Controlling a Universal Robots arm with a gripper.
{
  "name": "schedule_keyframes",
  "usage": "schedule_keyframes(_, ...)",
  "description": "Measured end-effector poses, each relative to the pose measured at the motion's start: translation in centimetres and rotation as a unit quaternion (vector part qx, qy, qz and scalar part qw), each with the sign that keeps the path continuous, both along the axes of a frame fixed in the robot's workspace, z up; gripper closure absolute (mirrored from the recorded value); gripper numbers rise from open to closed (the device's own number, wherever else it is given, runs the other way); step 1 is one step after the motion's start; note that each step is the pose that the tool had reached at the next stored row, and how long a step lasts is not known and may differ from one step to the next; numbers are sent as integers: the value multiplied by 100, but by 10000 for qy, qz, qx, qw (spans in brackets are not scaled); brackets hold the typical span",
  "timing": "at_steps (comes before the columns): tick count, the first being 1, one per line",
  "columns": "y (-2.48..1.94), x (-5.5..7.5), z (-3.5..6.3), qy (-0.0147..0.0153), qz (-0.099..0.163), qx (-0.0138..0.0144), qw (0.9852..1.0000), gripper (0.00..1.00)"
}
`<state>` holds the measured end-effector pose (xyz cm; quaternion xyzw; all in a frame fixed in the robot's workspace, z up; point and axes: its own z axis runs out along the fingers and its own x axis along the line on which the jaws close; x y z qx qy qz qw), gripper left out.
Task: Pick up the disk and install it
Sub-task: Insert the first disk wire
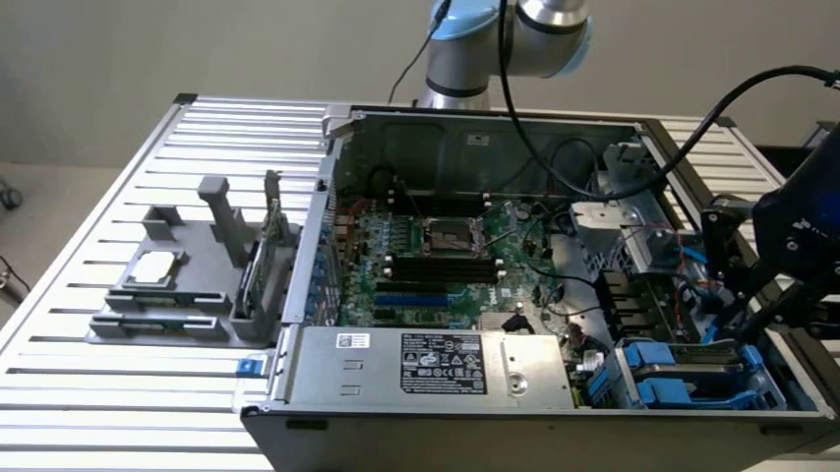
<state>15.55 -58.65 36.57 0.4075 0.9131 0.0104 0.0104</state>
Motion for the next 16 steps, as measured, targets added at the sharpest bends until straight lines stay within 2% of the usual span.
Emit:
schedule_keyframes(7, 28, 67, -5, 2, -176, -3, 9998, 76)
schedule_keyframes(12, 31, 80, -36, 36, -345, -10, 9994, 76)
schedule_keyframes(16, 35, 112, -83, 47, -473, -20, 9989, 76)
